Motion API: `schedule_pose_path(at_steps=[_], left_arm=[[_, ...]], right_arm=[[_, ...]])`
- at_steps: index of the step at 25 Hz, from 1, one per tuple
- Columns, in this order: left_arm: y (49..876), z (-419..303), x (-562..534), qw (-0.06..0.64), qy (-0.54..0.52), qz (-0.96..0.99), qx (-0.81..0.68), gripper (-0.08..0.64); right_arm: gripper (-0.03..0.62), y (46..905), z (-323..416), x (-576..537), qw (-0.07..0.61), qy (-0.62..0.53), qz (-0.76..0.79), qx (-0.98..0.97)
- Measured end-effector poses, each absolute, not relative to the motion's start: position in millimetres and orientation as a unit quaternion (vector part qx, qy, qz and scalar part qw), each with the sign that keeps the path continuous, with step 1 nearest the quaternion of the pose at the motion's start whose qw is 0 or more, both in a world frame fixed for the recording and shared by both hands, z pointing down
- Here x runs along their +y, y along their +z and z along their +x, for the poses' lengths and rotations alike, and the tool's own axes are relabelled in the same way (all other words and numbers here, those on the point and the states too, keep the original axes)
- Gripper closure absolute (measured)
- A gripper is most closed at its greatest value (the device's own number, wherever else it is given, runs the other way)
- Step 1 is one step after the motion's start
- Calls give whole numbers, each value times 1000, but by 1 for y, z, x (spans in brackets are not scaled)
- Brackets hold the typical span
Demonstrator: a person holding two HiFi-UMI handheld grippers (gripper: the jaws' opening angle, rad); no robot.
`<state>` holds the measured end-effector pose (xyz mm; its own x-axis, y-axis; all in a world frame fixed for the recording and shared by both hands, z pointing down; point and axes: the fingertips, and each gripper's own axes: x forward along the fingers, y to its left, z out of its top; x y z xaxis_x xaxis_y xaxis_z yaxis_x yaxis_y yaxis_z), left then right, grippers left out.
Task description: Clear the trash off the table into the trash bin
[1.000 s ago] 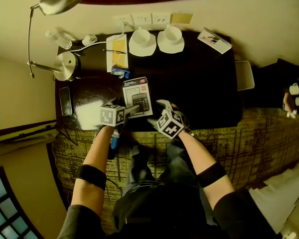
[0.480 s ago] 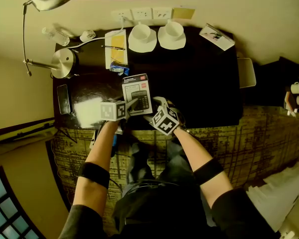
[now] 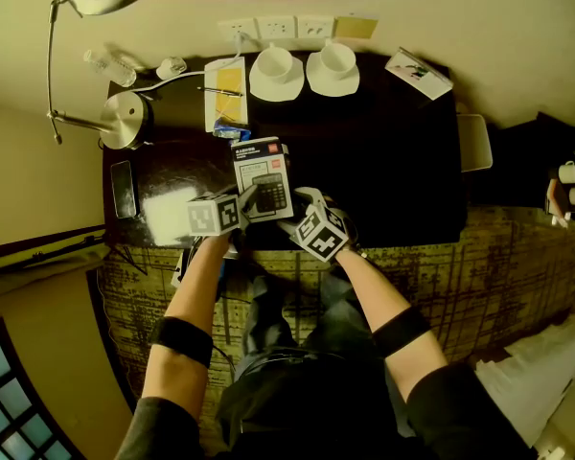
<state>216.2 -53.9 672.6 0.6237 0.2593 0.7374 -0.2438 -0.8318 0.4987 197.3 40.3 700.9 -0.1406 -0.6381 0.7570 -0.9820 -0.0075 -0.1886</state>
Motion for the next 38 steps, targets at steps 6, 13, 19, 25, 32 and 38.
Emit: schedule_pose_path(at_steps=[6,13,19,25,32,38], left_arm=[[658,217,-50,292,413,862,13,522],[637,217,-44,295,396,869,25,551],[617,210,-45,301,380,874,18,552],[585,198,-54,302,352,886,-1,552],[552,166,-65,303,318,898,-30,552],[525,134,-77,307,281,907,-68,552]], right_arm=[[245,698,195,42,230,367,616,-658],[278,682,192,39,224,354,622,-661],[278,658,191,38,225,338,625,-667],[278,625,187,38,218,317,627,-677],[279,578,176,36,195,294,635,-687],[516,560,170,26,188,284,644,-685]])
